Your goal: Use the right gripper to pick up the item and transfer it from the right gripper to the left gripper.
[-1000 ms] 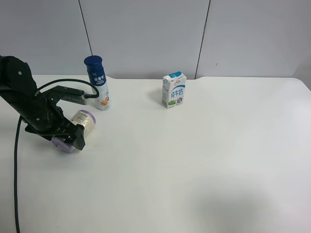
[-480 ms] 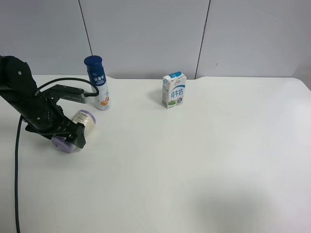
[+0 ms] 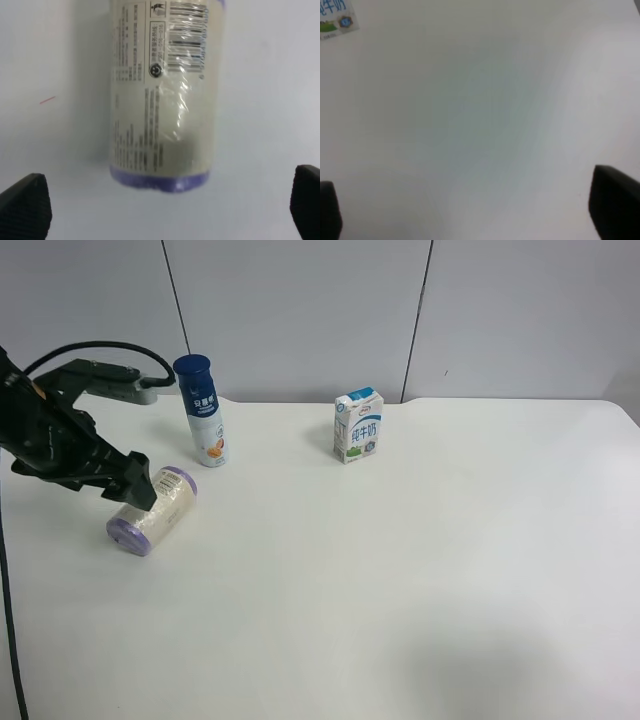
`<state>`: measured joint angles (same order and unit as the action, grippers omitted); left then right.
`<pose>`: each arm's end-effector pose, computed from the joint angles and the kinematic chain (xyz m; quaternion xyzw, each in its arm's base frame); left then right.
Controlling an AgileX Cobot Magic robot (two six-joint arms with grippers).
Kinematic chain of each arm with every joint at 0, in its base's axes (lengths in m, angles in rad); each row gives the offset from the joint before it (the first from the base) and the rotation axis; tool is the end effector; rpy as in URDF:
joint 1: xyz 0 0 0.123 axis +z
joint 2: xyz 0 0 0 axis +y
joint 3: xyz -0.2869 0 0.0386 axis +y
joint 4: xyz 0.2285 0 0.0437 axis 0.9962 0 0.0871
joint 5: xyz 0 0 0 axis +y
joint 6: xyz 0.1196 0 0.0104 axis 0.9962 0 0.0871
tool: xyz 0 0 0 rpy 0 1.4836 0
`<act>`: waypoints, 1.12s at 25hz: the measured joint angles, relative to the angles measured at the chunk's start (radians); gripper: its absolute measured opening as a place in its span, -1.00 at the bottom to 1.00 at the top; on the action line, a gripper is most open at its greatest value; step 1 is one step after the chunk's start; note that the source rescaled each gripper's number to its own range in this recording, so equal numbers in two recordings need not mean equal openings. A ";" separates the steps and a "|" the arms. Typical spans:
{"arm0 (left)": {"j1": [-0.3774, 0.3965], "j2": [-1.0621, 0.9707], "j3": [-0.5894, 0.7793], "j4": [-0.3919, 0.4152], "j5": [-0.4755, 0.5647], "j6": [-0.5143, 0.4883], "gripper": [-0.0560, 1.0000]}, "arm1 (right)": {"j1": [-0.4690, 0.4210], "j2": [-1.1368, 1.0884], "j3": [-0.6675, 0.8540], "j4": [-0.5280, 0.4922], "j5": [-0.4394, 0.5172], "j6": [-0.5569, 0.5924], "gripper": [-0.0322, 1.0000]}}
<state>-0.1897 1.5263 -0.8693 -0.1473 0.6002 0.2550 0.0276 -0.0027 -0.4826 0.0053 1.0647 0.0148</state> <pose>0.2737 -0.0627 0.1964 0.1656 0.9646 -0.0463 0.2001 0.0005 0.0006 0.2493 -0.0056 0.8580 0.0135 0.5134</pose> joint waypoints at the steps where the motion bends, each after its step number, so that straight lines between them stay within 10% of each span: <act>1: 0.000 -0.031 0.000 0.001 0.016 0.000 0.85 | 0.000 0.000 0.000 0.000 0.000 0.000 1.00; 28: 0.000 -0.870 0.000 0.031 0.582 -0.095 0.85 | 0.000 0.000 0.000 0.000 0.000 0.000 1.00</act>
<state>-0.1897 0.6563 -0.8693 -0.1165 1.1823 0.1604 0.0276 -0.0027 -0.4826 0.0053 1.0647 0.0148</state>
